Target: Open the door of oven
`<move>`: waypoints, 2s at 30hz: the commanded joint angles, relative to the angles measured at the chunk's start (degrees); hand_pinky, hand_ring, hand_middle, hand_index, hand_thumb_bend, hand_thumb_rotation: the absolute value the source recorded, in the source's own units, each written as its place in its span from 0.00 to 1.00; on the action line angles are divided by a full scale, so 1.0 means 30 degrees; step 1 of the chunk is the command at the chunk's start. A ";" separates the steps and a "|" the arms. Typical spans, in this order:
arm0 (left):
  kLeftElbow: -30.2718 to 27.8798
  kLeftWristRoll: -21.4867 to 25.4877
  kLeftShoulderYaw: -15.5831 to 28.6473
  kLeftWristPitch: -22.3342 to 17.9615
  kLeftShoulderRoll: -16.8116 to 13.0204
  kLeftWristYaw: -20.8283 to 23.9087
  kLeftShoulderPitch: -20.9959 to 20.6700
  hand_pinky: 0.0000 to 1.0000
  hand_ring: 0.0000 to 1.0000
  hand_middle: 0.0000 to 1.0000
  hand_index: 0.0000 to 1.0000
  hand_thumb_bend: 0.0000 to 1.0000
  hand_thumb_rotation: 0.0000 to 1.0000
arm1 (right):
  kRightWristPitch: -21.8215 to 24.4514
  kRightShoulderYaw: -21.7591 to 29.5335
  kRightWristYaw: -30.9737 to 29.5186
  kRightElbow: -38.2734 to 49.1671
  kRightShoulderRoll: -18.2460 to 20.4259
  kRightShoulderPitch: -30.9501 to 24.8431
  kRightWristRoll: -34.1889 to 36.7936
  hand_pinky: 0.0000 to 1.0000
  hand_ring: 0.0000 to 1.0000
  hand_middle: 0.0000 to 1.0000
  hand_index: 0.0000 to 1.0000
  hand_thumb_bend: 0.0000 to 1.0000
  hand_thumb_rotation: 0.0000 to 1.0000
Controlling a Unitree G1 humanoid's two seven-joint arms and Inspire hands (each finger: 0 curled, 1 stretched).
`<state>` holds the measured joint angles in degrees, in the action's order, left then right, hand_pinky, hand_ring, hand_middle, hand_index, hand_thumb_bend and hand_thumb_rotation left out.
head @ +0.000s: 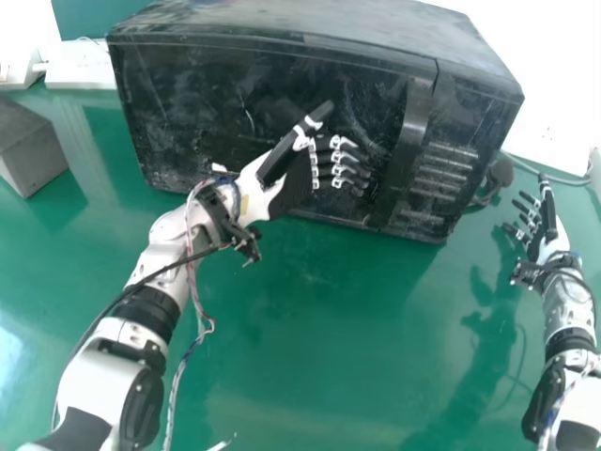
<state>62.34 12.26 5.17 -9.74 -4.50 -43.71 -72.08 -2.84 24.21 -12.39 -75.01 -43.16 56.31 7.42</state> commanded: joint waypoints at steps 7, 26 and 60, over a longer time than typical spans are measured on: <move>0.1883 -0.1213 -0.0232 -0.0457 0.0683 0.1911 -0.0846 0.93 1.00 1.00 1.00 1.00 0.91 | 0.0930 -0.0192 -0.0633 -0.0745 0.0947 -0.1068 -0.0207 0.69 0.75 0.81 0.82 0.83 1.00; -0.0292 -0.0919 -0.0522 -0.0042 0.1070 -0.0466 0.0555 0.91 1.00 1.00 1.00 1.00 0.94 | 0.1075 -0.0272 -0.0366 -0.0731 0.0946 -0.0924 -0.0285 0.68 0.73 0.81 0.83 0.87 1.00; -0.1399 -0.1439 -0.1557 0.0937 0.2035 -0.0214 0.0243 0.94 1.00 1.00 1.00 1.00 0.92 | 0.1048 -0.0446 -0.0361 -0.0762 0.1061 -0.0760 -0.0482 0.70 0.76 0.82 0.85 0.81 1.00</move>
<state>57.62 8.44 1.17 -7.44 -0.28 -45.22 -70.19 -2.97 24.06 -12.82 -74.98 -42.86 56.91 7.20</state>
